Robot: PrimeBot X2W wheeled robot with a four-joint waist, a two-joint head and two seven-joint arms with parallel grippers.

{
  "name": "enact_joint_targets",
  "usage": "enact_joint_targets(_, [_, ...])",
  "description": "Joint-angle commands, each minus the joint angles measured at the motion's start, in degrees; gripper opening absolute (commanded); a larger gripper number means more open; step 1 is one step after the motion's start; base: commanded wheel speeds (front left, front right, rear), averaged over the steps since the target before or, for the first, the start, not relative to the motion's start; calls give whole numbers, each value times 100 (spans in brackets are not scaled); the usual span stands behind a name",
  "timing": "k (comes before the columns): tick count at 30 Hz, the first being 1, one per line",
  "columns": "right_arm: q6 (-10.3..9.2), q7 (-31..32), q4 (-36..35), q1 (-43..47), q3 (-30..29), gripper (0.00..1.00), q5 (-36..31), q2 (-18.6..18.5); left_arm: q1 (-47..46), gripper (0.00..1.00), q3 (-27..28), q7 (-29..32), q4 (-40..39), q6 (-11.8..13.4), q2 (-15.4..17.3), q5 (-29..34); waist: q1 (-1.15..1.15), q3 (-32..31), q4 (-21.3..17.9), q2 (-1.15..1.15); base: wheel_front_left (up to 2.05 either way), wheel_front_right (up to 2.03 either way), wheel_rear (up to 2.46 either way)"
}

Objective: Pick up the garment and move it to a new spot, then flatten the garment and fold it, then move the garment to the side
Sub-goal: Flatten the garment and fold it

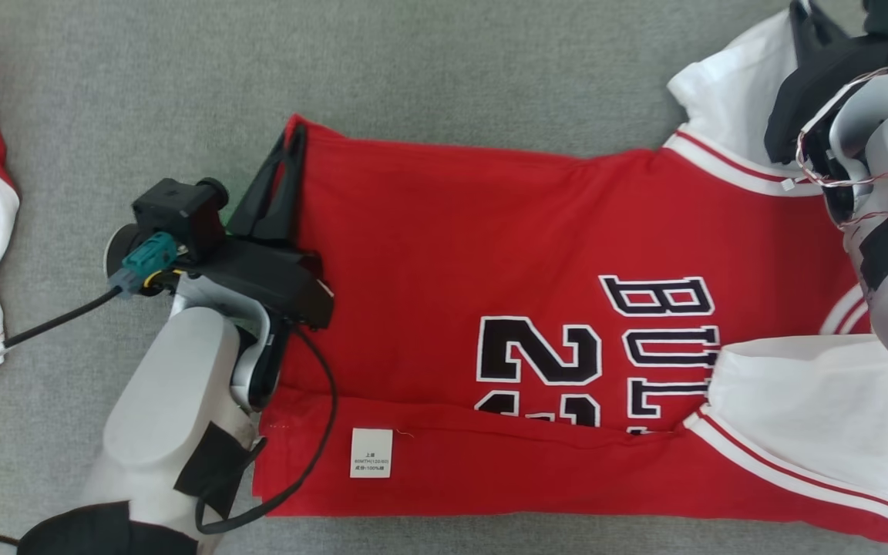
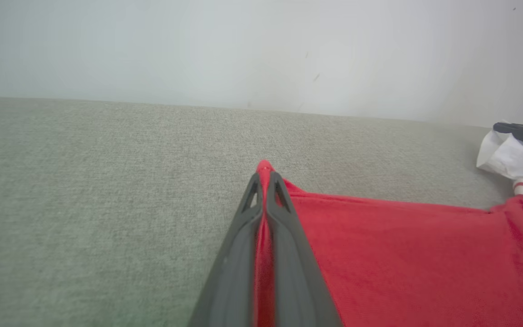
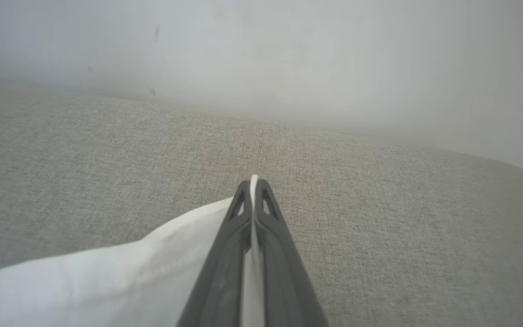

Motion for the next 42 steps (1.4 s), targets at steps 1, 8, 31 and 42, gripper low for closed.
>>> enact_joint_targets(1, [-14,-144,8,-49,5,0,32,-24,74,0,52,-19,30,9,42,11,-1,-133,-88,0,0,0,0])
enact_joint_targets(8, [-14,-633,44,184,67,0,203,29,243,0,230,-20,168,9,176,-5,-1,-402,-311,0,0,0,0])
enact_joint_targets(31, [-14,-1042,-2886,2951,202,0,1918,-262,997,0,724,-20,292,9,225,67,-1,-1192,-780,0,0,0,0])
enact_joint_targets(42, [-15,-1042,-4120,4724,-291,0,2229,-174,1374,0,947,-20,184,9,158,58,-1,-1433,-793,0,0,0,0])
